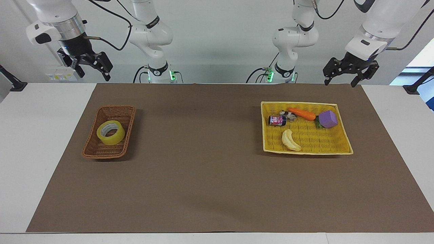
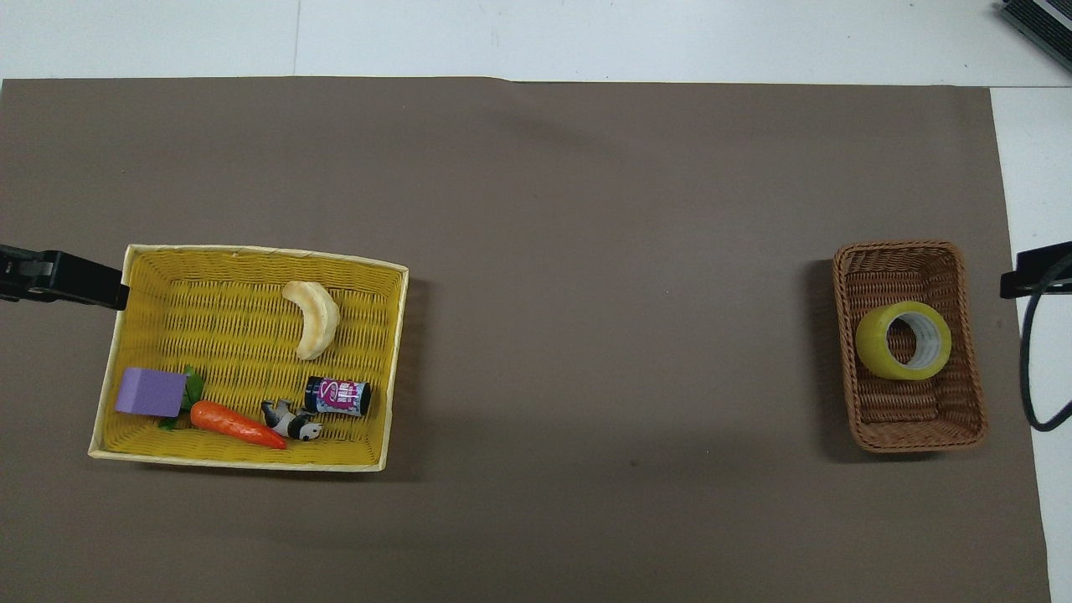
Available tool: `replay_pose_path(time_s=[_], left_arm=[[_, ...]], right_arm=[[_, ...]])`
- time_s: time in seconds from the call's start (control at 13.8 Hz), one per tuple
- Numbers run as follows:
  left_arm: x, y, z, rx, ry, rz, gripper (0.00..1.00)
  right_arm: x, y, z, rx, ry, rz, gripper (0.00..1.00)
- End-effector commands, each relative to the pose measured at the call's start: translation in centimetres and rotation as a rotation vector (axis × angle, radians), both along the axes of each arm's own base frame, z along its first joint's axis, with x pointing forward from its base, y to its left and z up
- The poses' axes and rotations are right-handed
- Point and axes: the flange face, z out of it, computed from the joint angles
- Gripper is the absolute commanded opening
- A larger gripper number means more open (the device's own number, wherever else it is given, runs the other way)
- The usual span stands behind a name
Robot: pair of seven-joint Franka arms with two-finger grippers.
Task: Move tape to another basket
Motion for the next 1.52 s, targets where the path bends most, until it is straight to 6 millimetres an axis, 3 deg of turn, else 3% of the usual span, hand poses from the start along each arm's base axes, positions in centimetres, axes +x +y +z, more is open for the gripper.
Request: replay_pose_path(time_s=[0.0, 0.36, 0.8, 1.01, 1.45], left_arm=[[-0.9, 1.1, 0.4, -0.002, 0.028, 0.022, 1.00], [-0.8, 1.5, 0.6, -0.003, 0.014, 0.029, 1.00], [-0.8, 1.7, 0.6, -0.001, 0.014, 0.031, 1.00], [-0.8, 1.7, 0.5, -0.001, 0.016, 0.031, 1.00], [-0.8, 1.7, 0.6, -0.001, 0.014, 0.032, 1.00]], right_arm=[[-1.4, 1.5, -0.5, 0.009, 0.020, -0.008, 1.00], [-1.9, 1.5, -1.4, 0.010, 0.030, 0.032, 1.00], [-0.7, 2.2, -1.0, 0.008, 0.047, 0.137, 1.00], [-1.4, 1.8, 0.2, 0.018, 0.091, 0.164, 1.00], [-0.8, 2.4, -0.4, 0.033, 0.056, 0.275, 1.00]])
